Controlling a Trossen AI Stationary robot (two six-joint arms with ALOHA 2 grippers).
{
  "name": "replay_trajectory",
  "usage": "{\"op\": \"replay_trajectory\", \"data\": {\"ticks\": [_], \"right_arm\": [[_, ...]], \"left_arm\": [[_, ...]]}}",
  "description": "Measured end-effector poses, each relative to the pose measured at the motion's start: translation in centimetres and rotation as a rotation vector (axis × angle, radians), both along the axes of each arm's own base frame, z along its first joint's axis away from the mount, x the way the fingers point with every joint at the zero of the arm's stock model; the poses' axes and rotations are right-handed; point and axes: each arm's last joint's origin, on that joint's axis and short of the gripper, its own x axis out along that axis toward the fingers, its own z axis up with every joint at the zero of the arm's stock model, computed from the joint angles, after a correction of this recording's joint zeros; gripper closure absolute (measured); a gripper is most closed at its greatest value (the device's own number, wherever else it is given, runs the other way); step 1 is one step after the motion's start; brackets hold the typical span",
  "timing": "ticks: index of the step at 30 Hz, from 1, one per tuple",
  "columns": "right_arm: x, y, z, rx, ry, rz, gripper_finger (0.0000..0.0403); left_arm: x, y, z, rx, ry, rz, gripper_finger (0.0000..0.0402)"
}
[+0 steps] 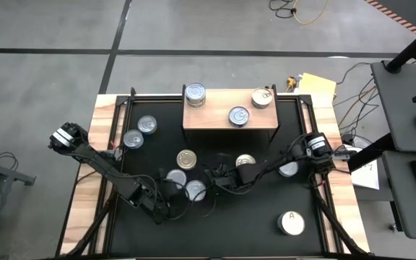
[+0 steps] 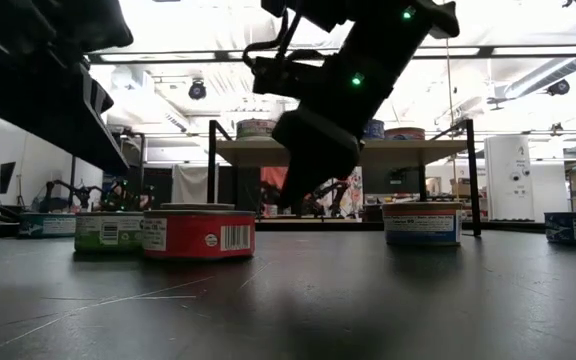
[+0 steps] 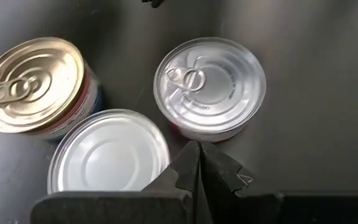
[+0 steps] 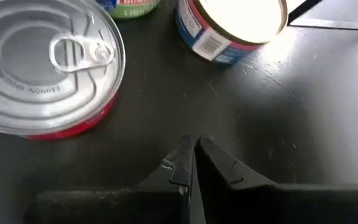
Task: Stack canned seafood by type on shelf
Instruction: Put the red tuna can on the shelf
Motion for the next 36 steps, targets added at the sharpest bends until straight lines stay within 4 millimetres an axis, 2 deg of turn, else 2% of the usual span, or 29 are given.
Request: {"op": "replay_trajectory", "data": {"ticks": [10, 17, 24, 30, 36], "right_arm": [[-1.7, -1.5, -0.4, -0.046, 0.074, -0.074, 0.0394], [-3.7, -1.6, 1.1, -0.016, 0.03, -0.08, 0.0394], [-5.8, -1.5, 3.0, 0.177, -0.157, 0.032, 0.0394], [-6.7, -1.1, 2.4, 0.429, -0.395, 0.204, 0.0394], [-6.8, -1.1, 1.4, 0.492, -0.445, 0.163, 0.0393]], "left_arm": [[0.9, -0.7, 0.7, -0.019, -0.098, -0.071, 0.0401], [1.6, -1.2, -1.0, -0.001, -0.078, -0.07, 0.0401], [2.9, -2.2, -2.7, 0.05, -0.031, -0.096, 0.0401], [3.8, -2.9, -3.4, 0.081, -0.013, -0.11, 0.0401], [3.9, -3.0, -3.7, 0.087, 0.009, -0.117, 0.0401]]}}
